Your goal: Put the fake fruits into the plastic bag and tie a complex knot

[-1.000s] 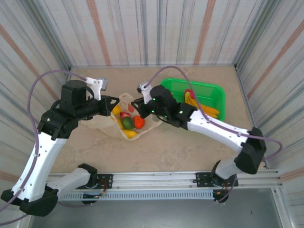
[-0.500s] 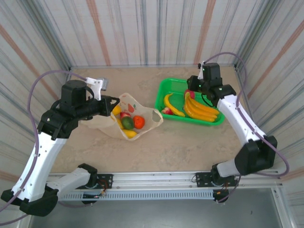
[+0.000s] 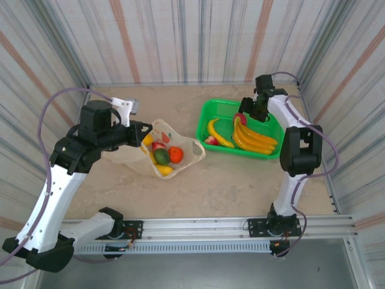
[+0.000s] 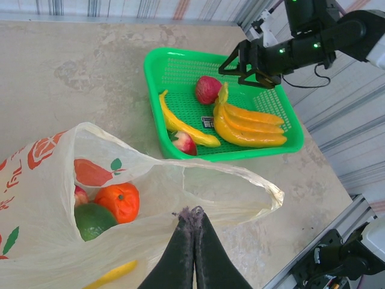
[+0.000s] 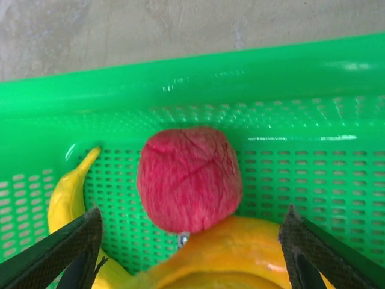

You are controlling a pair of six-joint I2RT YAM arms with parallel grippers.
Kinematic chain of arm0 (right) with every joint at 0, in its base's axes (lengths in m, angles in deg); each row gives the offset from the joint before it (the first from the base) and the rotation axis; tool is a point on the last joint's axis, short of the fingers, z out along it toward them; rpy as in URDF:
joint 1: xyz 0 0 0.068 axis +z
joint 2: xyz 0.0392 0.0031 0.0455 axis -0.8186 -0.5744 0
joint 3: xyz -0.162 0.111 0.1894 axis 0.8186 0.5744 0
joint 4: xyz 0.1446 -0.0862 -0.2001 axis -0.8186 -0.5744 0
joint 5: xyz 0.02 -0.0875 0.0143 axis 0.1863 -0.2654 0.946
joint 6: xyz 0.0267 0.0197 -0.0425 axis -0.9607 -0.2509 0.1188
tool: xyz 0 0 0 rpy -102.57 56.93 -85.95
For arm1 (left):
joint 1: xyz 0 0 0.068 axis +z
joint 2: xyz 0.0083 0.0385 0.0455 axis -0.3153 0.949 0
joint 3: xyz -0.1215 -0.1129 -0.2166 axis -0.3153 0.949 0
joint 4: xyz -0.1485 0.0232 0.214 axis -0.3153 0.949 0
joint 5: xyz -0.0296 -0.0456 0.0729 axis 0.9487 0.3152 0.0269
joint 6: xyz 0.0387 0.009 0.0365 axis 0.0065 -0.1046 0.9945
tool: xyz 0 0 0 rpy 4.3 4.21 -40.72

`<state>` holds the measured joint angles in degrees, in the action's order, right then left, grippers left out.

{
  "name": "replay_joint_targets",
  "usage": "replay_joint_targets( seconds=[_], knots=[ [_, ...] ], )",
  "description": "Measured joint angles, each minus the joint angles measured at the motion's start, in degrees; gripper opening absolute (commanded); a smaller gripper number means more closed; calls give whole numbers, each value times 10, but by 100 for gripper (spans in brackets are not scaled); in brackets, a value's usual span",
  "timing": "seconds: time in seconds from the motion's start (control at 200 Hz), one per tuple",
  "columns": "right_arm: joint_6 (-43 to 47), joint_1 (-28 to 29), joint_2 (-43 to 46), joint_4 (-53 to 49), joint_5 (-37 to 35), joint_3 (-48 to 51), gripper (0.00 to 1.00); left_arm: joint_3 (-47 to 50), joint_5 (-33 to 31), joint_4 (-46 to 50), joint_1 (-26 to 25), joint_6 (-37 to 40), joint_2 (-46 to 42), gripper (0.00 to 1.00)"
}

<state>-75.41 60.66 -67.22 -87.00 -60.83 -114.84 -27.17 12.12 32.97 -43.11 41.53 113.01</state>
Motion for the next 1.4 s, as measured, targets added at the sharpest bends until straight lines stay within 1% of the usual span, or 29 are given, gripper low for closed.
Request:
replay_joint_targets(
  seconds=[0.16,0.396,0.616,0.771,0.912,1.217,1.317,1.398],
  knots=[
    [0,0,-66,-12,8,-50,80,0,0,0,0,0,2,0],
    [2,0,-123,-19,24,-64,79,0,0,0,0,0,7,0],
    [2,1,-129,-16,27,-73,66,0,0,0,0,0,7,0],
    [0,1,-124,-16,26,-70,62,0,0,0,0,0,7,0],
    [2,3,-85,-16,10,-52,62,-2,0,0,0,0,7,0],
    [12,7,76,-13,-24,-31,61,-3,6,0,0,-2,7,0],
    [18,22,132,0,-14,-16,60,-5,7,0,0,-3,8,0],
    [19,53,181,20,2,-1,60,-7,11,0,0,-4,9,0]
  ],
)
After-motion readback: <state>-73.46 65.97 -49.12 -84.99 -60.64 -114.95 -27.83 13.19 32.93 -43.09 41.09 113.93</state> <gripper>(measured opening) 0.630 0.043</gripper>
